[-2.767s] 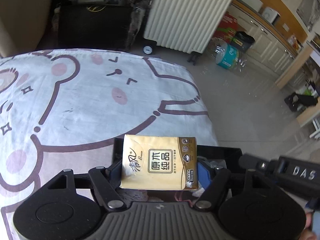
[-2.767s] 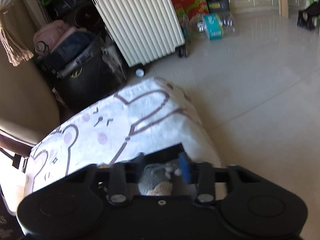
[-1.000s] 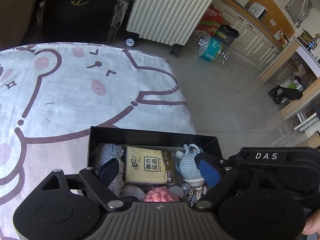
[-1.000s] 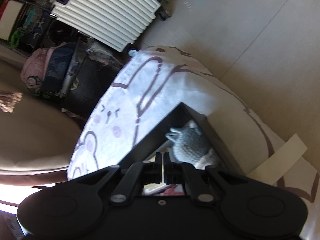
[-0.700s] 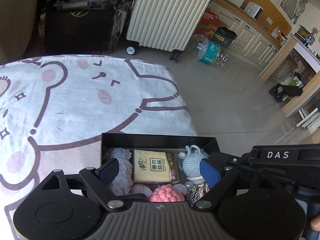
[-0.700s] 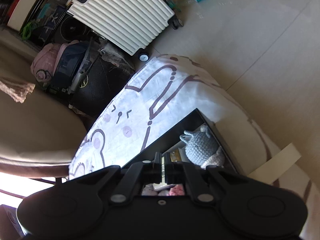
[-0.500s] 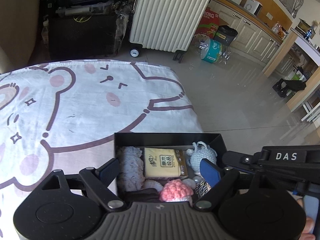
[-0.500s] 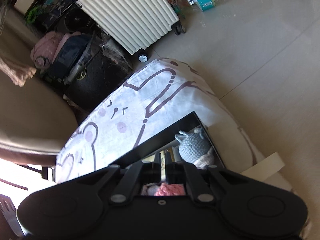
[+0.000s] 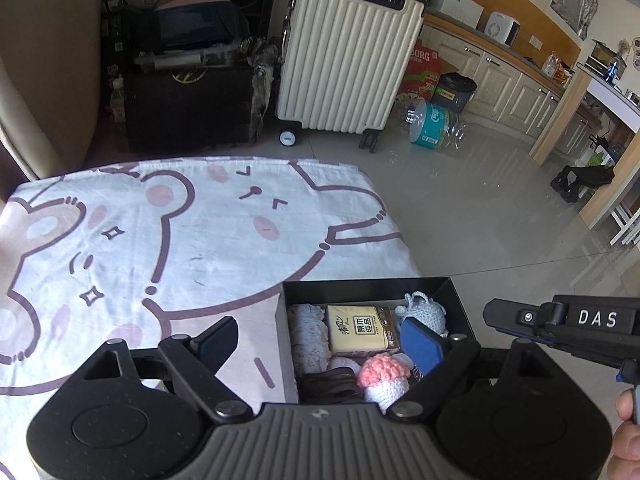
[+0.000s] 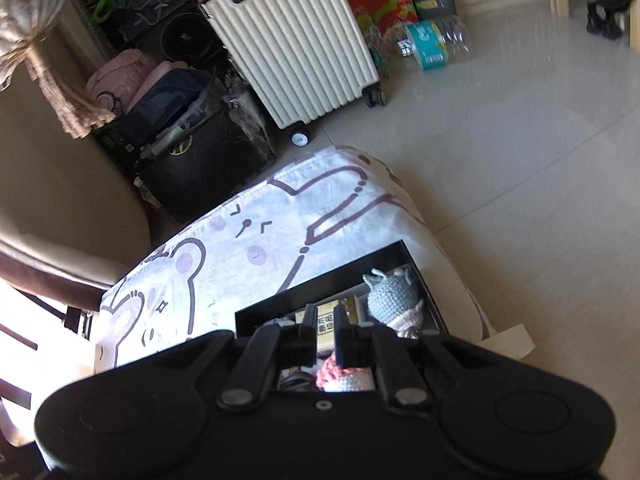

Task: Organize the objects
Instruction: 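Withdraw both tools up and away from the box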

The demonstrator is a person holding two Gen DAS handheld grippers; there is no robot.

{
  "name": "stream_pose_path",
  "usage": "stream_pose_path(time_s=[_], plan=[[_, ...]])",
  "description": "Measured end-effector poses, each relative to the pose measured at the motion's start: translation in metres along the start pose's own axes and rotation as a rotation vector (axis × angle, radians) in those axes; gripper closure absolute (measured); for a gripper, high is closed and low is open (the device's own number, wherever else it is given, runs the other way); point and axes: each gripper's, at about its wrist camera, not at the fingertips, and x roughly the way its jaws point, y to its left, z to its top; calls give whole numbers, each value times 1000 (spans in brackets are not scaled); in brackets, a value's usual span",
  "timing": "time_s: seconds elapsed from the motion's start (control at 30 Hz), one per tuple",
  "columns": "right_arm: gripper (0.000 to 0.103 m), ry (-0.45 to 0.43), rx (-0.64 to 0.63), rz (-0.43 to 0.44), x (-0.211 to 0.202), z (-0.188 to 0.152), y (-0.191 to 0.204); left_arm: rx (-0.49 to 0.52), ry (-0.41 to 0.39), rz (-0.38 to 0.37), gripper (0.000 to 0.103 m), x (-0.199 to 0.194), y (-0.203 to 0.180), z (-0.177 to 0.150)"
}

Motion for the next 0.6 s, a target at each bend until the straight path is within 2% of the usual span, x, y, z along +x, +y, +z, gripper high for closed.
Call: stream_pose_path(time_s=[0.23,0.6], plan=[[91,-47,-87,-31,-24,-13,23,25,-41,10,14,-30,6,0],[82,-75,-183,-112,-55,-35,29,75,-33,49,14,-62,8,-14]])
